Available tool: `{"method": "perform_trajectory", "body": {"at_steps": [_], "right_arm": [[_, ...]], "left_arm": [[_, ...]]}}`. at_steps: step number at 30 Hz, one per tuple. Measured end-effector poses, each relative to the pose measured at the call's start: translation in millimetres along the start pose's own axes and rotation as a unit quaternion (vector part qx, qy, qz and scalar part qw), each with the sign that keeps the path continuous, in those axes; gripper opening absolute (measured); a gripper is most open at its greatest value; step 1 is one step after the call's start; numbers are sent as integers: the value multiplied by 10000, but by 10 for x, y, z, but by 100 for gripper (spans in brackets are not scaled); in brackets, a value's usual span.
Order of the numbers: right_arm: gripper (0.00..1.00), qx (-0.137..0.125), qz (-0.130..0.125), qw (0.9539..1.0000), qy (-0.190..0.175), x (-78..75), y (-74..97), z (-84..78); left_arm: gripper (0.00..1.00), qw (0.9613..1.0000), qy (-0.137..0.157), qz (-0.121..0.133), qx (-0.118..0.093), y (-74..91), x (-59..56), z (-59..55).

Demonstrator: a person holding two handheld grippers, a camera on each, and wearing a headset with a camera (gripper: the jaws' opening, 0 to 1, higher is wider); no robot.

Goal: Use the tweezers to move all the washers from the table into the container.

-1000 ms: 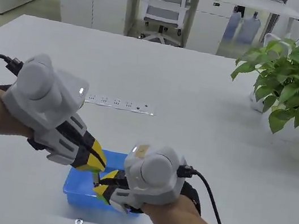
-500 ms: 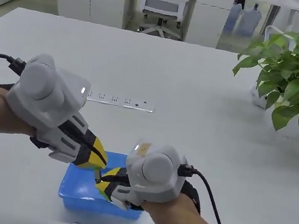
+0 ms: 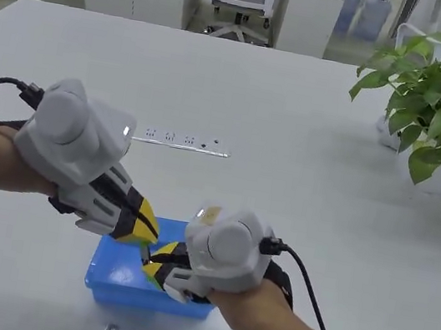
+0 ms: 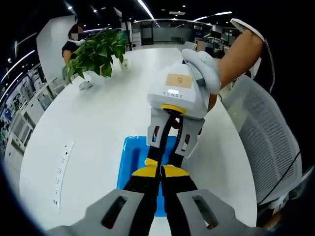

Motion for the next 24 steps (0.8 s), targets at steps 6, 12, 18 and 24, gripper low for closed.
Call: {"method": "perform_trajectory", "body": {"at_steps": [6, 12, 18, 24], "right_arm": [[10, 51, 8, 10000, -38, -28, -35, -39], [10, 82, 5, 10000, -37, -49, -51, -66], [10, 103, 16, 9999, -62, -46, -72, -84], [10, 77, 5, 10000, -46, -35, -64, -62]], "left_arm": [[5, 10000, 20, -20, 8, -37, 45, -32], [5, 10000, 28, -51, -7, -61, 74, -42], [5, 10000, 20, -82, 22, -77, 77, -54], [5, 10000, 8, -70, 32, -54, 63, -43]]}}
Point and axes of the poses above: the centre of the closed fingertips' face, and the gripper's own axes: y roughly backward along the fingers, x roughly to its left, z roughly out of its top, the point moved 1 cm from there along y, roughly backward along the fingers, and after that the axes turned 10 degrees about -z, right-handed, at the moved point
